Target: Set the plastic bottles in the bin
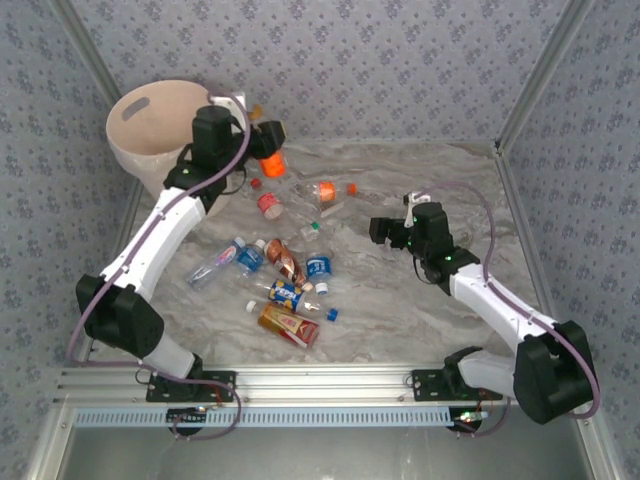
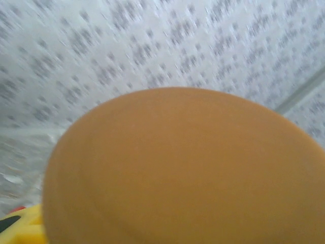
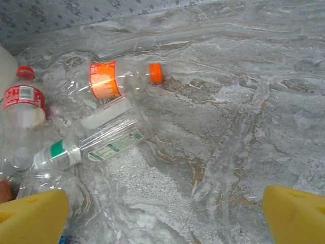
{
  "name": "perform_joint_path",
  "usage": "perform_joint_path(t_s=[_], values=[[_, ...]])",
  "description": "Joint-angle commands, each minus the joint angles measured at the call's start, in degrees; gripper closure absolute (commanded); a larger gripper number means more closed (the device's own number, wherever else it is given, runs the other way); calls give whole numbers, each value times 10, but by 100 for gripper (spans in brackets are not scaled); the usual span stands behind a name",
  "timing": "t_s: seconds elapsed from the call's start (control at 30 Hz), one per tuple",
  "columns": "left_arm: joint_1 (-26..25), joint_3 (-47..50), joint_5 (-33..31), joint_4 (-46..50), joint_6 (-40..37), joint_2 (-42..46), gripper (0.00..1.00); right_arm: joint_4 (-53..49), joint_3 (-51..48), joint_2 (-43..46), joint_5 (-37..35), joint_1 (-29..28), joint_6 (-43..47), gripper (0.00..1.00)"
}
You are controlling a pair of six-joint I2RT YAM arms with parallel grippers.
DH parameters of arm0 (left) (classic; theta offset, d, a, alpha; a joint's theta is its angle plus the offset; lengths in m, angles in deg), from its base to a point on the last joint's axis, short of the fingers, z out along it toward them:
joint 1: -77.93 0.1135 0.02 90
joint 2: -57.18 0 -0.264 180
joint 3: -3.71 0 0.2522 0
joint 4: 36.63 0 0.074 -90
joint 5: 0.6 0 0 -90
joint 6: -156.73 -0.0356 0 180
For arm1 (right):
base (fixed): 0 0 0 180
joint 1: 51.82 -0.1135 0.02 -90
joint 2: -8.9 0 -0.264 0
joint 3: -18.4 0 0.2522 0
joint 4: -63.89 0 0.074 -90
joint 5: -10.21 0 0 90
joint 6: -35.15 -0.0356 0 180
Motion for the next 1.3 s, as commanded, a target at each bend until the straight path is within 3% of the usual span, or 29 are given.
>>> perform_joint_path(t_s=[0.0,0.83,0.97,1.27], values=[[28,-42,-59,25,-34,13,52,-10,19,-15,-21,3,-15,0],[139,-111,-364,-8,-276,-40,51,-18,26,-44,-28,3,-26,0],[155,-119,-398,15,-267,-63,51,-19,32,-56,-20,2,-32,0],[196,-149,-419,147,-162,-108,50,-38,46,-67,-15,2,-36,0]])
